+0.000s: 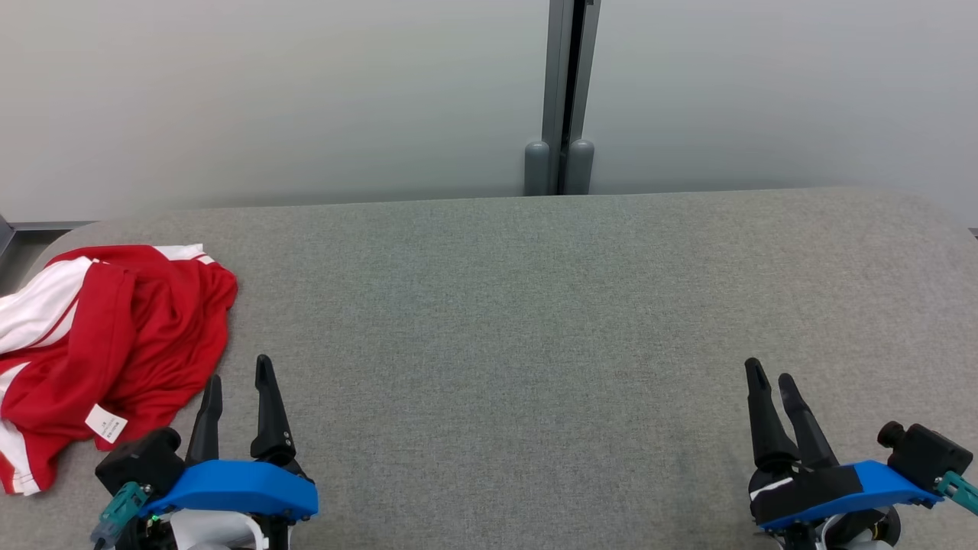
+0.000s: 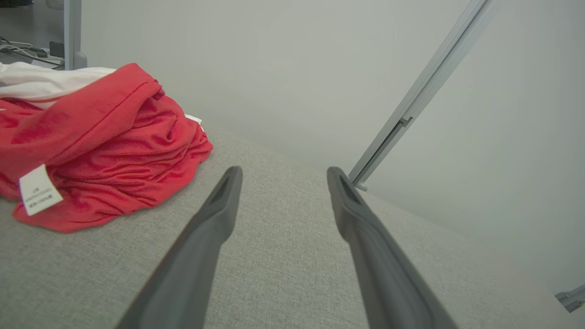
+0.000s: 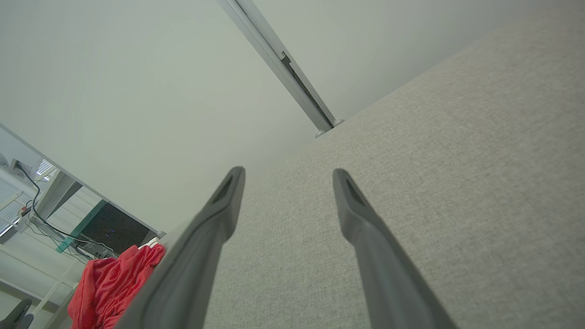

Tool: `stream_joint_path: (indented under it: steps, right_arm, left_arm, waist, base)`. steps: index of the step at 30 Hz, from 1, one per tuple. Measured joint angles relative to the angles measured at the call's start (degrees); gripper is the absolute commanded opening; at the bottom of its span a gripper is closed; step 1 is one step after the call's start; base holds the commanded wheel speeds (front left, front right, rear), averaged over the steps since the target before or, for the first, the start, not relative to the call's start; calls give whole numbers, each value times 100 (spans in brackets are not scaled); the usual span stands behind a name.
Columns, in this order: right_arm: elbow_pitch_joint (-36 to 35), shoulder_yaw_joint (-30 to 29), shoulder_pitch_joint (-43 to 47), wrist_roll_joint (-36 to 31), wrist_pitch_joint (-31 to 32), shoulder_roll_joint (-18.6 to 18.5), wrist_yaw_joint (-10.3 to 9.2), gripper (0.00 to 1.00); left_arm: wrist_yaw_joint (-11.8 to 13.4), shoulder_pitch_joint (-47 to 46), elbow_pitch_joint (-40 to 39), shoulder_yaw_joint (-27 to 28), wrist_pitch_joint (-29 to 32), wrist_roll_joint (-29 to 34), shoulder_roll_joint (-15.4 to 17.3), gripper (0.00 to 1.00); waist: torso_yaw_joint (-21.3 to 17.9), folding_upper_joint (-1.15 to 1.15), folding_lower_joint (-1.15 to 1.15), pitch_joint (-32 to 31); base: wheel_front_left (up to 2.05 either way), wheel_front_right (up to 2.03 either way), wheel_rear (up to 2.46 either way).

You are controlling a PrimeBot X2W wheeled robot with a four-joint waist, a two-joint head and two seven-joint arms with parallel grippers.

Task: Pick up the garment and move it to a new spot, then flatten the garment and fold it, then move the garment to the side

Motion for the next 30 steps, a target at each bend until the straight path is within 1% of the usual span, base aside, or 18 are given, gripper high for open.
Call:
stream_joint_path:
  steps: [19,30]
  right_arm:
    - [24,78,-20,-1098,-266,-7,1,100]
    - [58,76,-65,-1648,-411,-9,1,100]
  left_arm:
    - [185,-51,118,-126,-258,1081,44,100]
    - [236,-56,155,-162,-397,1629,70,100]
  waist:
    - [36,0,0,32]
    - [69,0,0,55]
  base:
    - [0,0,0]
    - [0,0,0]
